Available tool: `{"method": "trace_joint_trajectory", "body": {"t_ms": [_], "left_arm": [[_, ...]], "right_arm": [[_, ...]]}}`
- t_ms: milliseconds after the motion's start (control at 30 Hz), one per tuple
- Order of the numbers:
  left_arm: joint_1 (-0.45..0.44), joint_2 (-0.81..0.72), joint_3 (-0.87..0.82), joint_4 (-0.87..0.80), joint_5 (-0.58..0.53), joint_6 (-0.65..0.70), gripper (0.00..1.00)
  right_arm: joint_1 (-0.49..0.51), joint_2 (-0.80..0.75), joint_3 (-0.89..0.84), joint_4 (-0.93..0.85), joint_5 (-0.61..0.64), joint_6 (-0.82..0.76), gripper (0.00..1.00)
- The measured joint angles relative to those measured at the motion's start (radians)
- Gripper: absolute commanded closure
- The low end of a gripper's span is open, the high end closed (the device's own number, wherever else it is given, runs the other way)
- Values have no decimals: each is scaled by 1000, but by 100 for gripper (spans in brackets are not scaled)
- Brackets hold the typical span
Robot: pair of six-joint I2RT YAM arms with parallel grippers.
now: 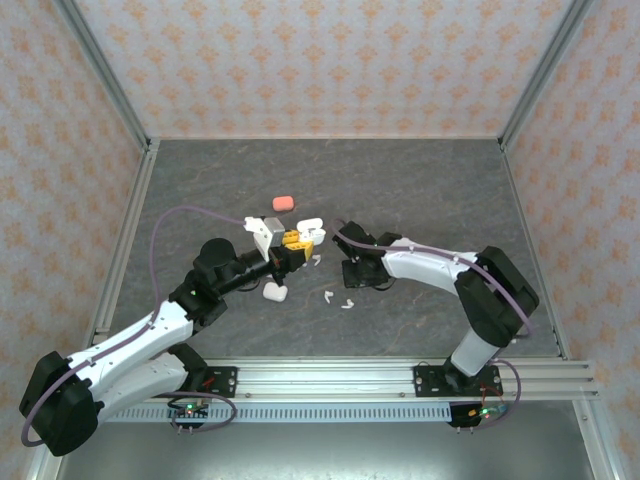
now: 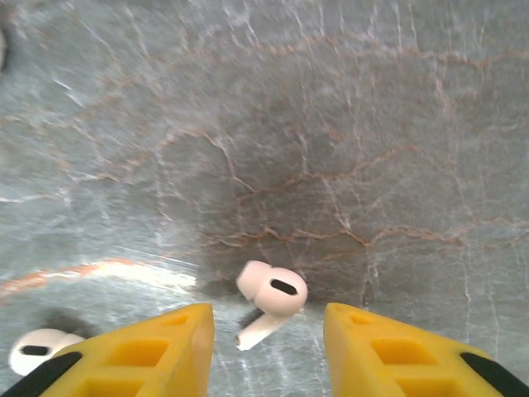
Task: Insert wireless bluetooth earbuds into charging case
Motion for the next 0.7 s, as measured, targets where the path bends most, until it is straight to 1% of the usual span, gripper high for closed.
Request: {"method": "trace_joint_trajectory", "body": {"t_ms": [200, 367, 700], "left_arm": [[0, -6, 0, -8, 0, 0, 100], [0, -26, 0, -23, -1, 0, 100], [0, -28, 0, -28, -1, 0, 100]], "right_arm": [[0, 10, 27, 4, 3, 5, 59], [0, 44, 27, 4, 8, 9, 59], [0, 65, 27, 3, 16, 16, 59]]}}
